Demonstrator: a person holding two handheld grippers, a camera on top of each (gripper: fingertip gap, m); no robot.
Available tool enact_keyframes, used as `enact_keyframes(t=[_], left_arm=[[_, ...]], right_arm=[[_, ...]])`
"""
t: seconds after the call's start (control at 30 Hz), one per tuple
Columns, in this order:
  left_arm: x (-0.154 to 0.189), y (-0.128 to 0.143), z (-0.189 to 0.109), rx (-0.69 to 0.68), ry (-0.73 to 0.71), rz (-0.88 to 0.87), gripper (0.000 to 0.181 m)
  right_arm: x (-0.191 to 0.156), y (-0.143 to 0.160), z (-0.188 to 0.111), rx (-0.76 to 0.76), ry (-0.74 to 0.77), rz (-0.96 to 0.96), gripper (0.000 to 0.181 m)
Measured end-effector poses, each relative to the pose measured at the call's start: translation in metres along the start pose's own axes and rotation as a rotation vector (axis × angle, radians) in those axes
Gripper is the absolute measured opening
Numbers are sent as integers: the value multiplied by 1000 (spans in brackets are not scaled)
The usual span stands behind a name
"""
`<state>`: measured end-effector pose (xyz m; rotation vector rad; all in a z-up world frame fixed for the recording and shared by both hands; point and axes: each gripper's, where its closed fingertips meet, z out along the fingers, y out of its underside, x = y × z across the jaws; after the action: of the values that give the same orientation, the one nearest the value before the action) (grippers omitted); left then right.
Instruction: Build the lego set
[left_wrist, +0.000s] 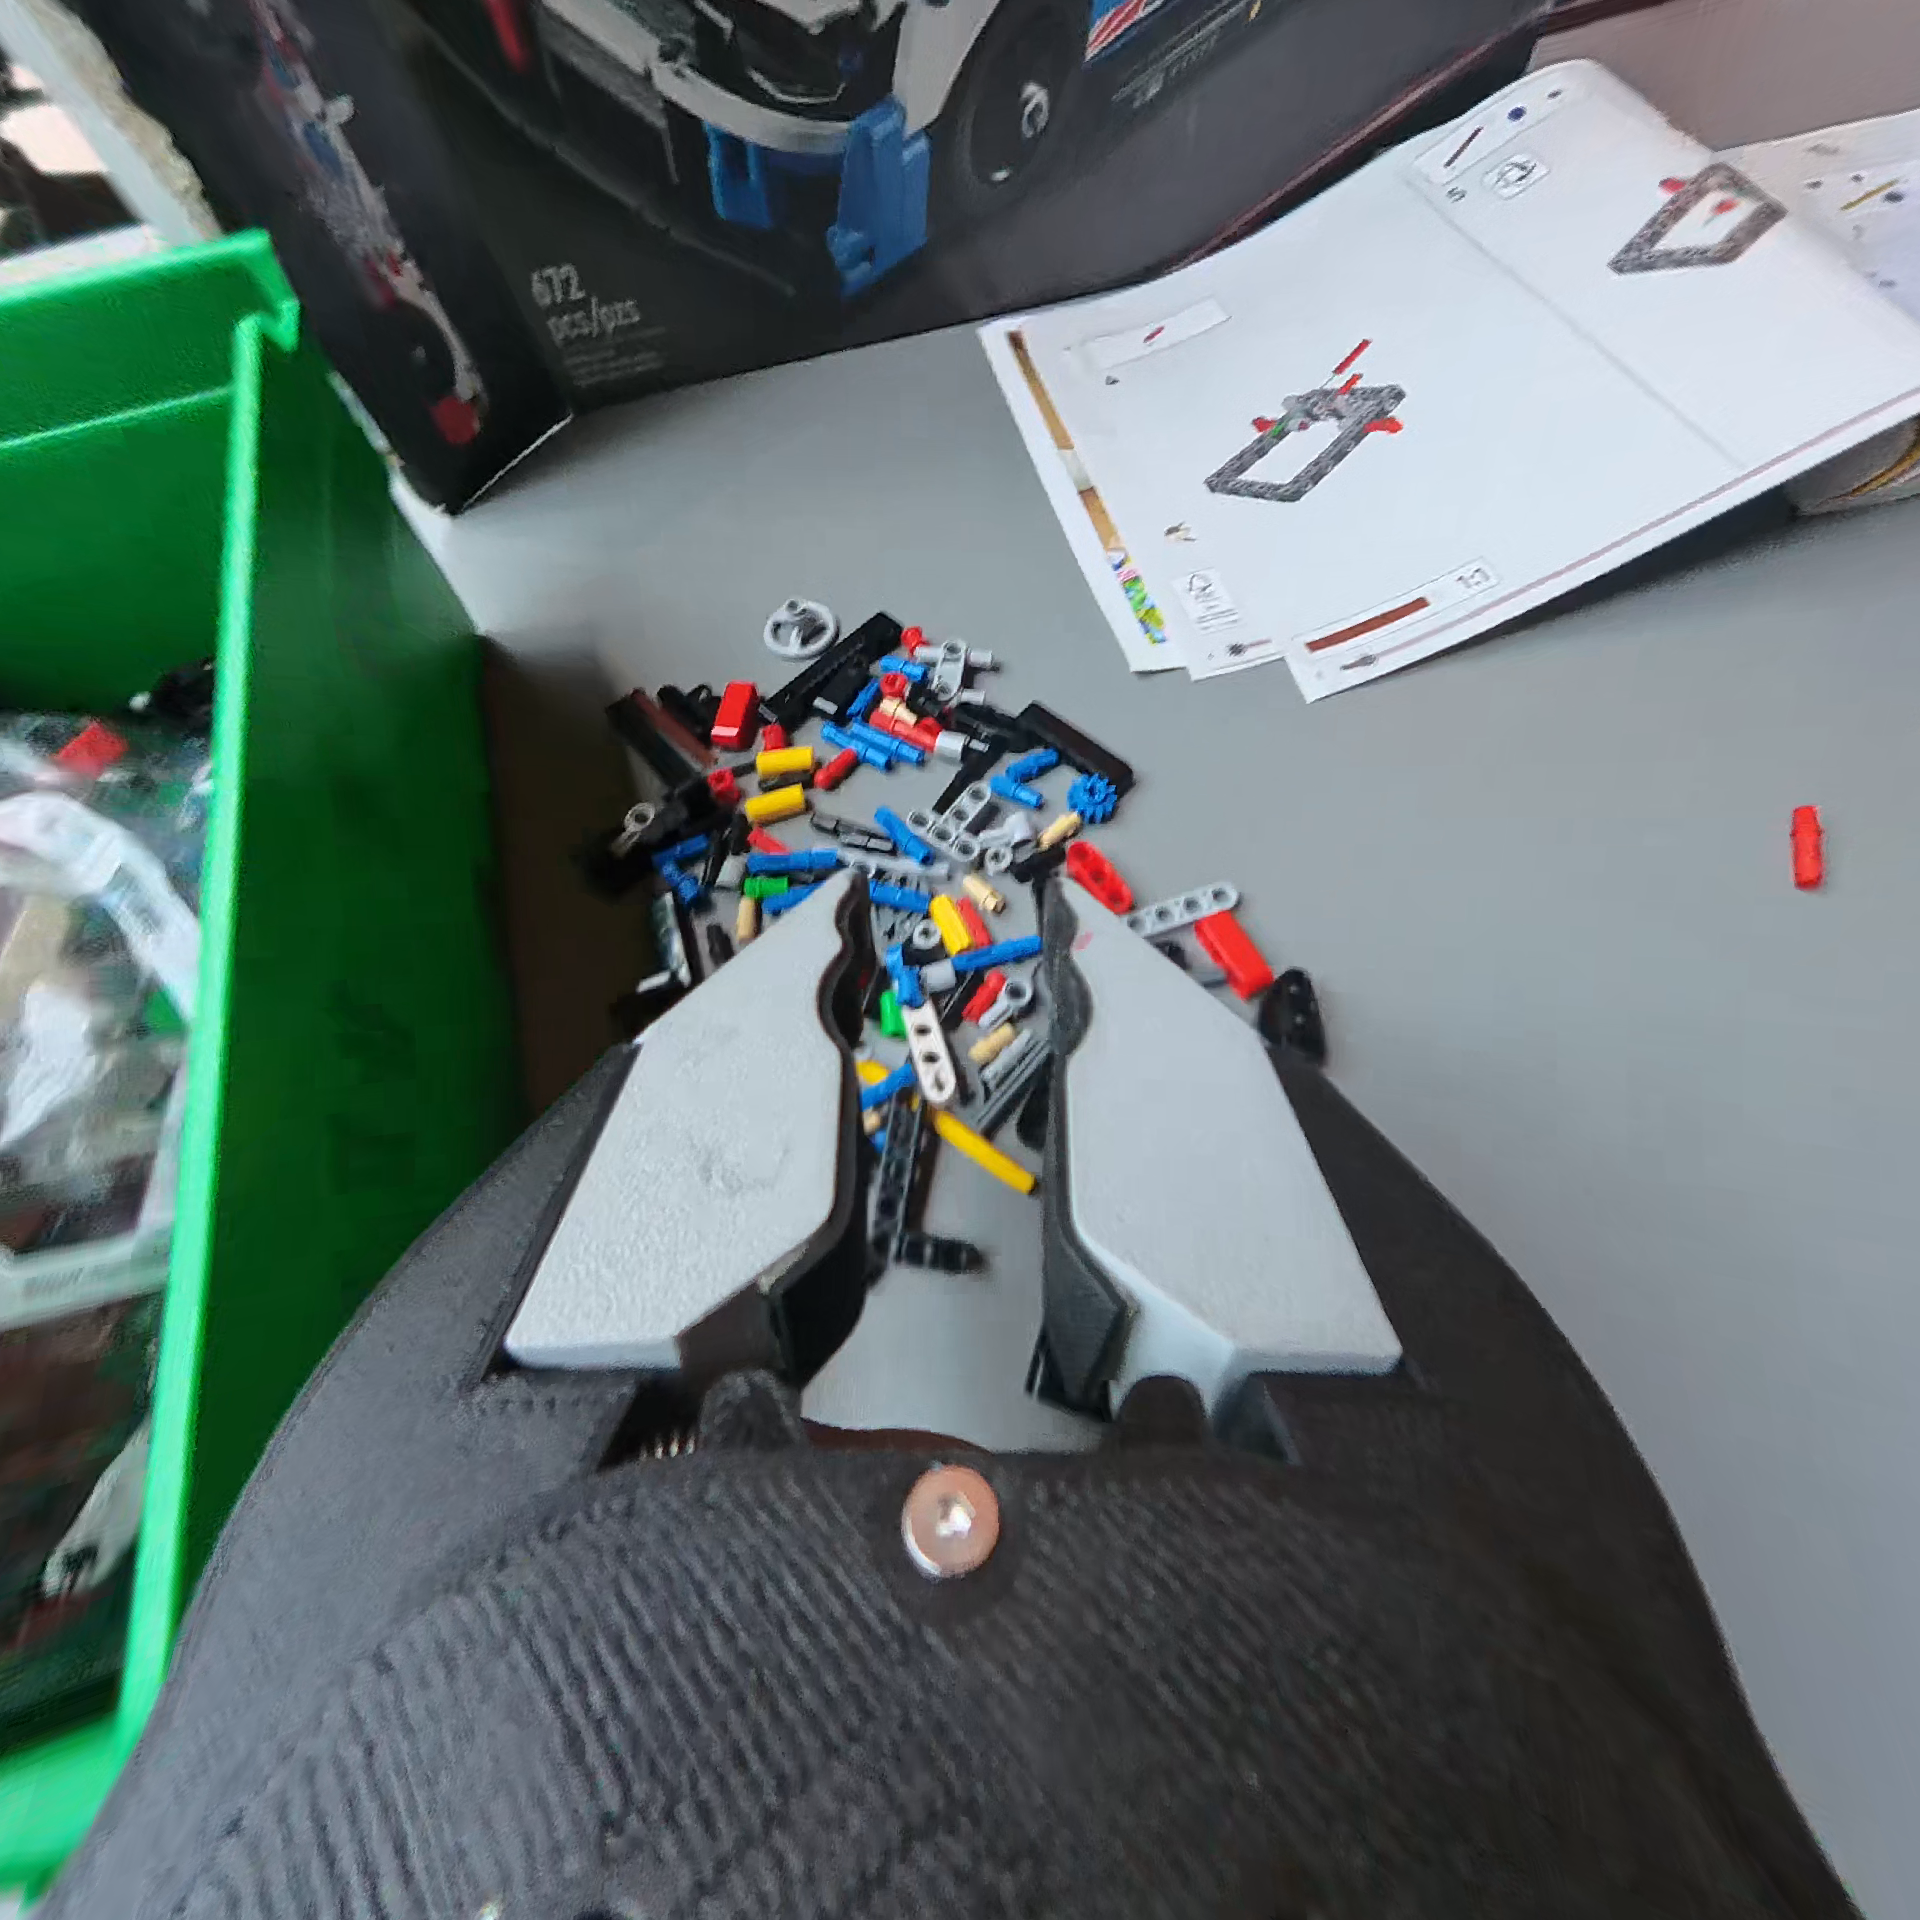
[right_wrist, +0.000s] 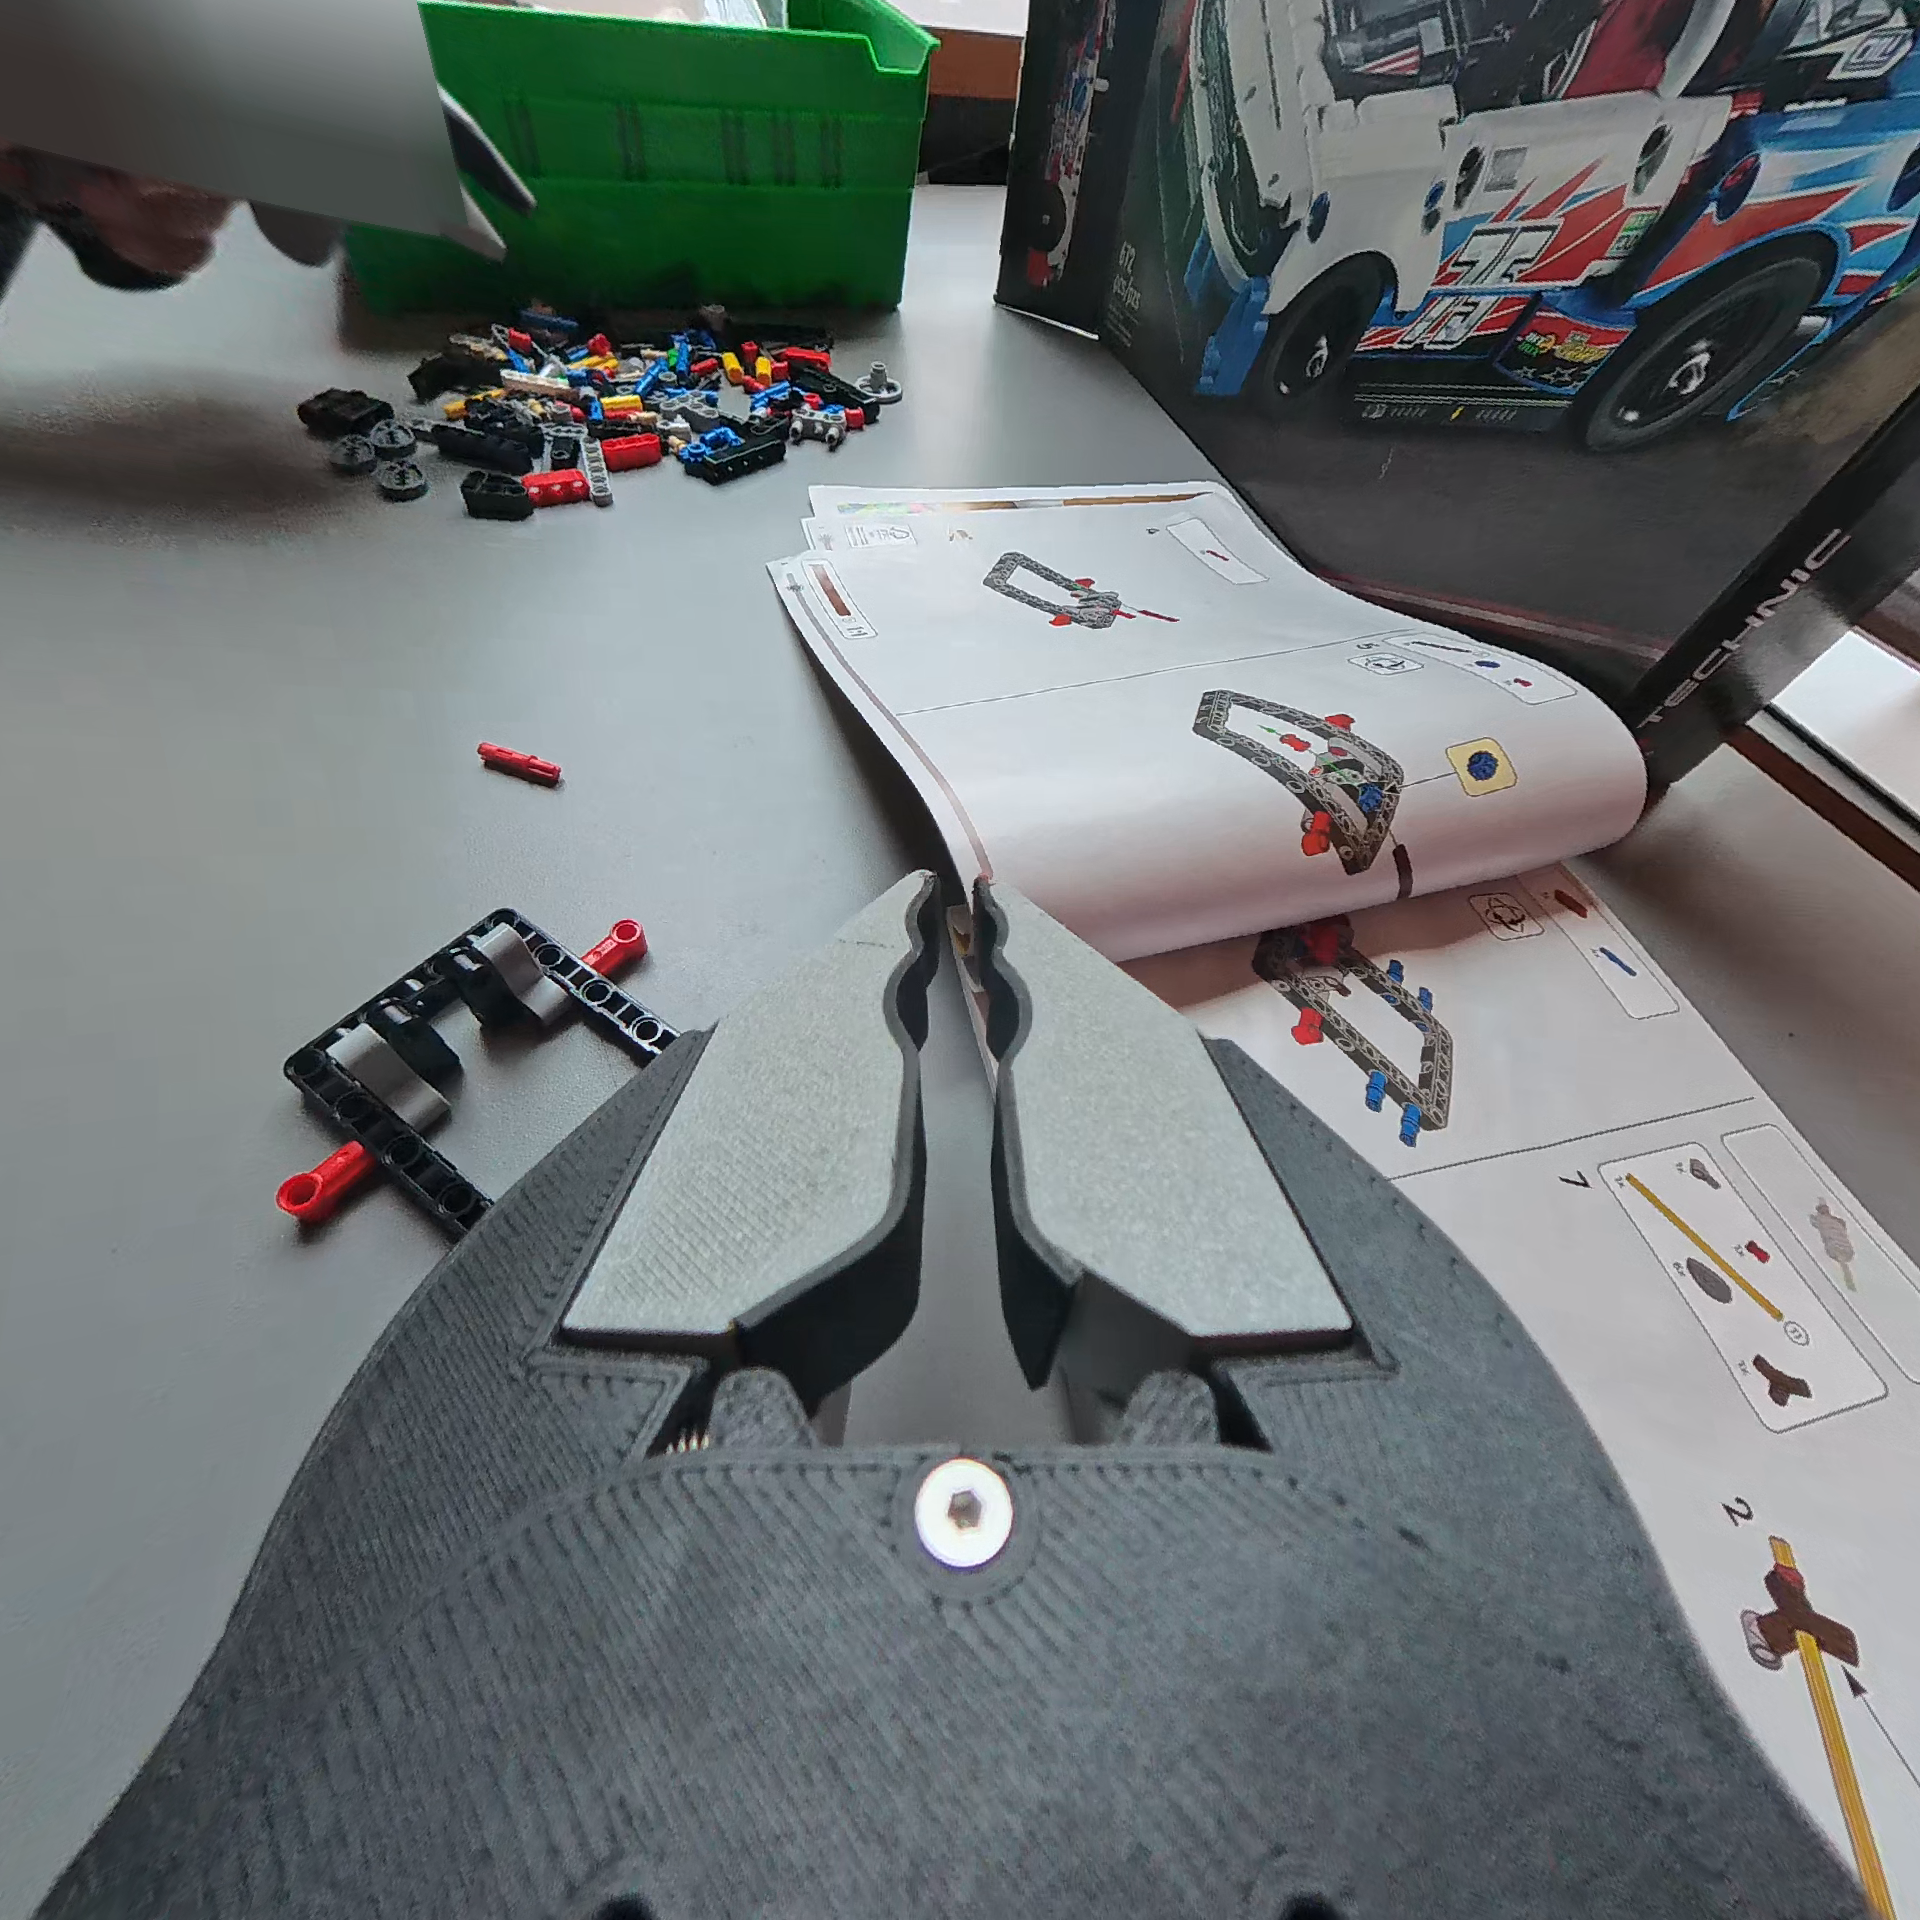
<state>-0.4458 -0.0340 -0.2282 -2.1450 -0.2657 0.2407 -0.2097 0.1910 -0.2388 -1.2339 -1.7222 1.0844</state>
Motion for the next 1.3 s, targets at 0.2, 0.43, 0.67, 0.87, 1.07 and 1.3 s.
enact_keyframes(t=[0.2, 0.43, 0.67, 0.87, 1.07, 1.3], left_arm=[[3, -17, 58, -152, 74, 28, 29], [-18, -9, 90, -346, 31, 28, 19], [-20, 6, 107, -434, 43, 18, 14], [-23, 11, 99, -460, 41, 56, 8], [-23, 14, 94, -471, 61, 78, 8], [-22, 13, 96, -448, 70, 80, 8]], right_arm=[[-2, -2, -2, 15, -1, -15, 0], [-4, -4, -4, 36, -12, -23, 0], [-7, -9, -9, 76, -51, 24, 0], [-8, -10, -12, 87, -65, 50, 0], [-9, -10, -11, 82, -65, 50, 0], [-9, -10, -10, 78, -71, 54, 0]])
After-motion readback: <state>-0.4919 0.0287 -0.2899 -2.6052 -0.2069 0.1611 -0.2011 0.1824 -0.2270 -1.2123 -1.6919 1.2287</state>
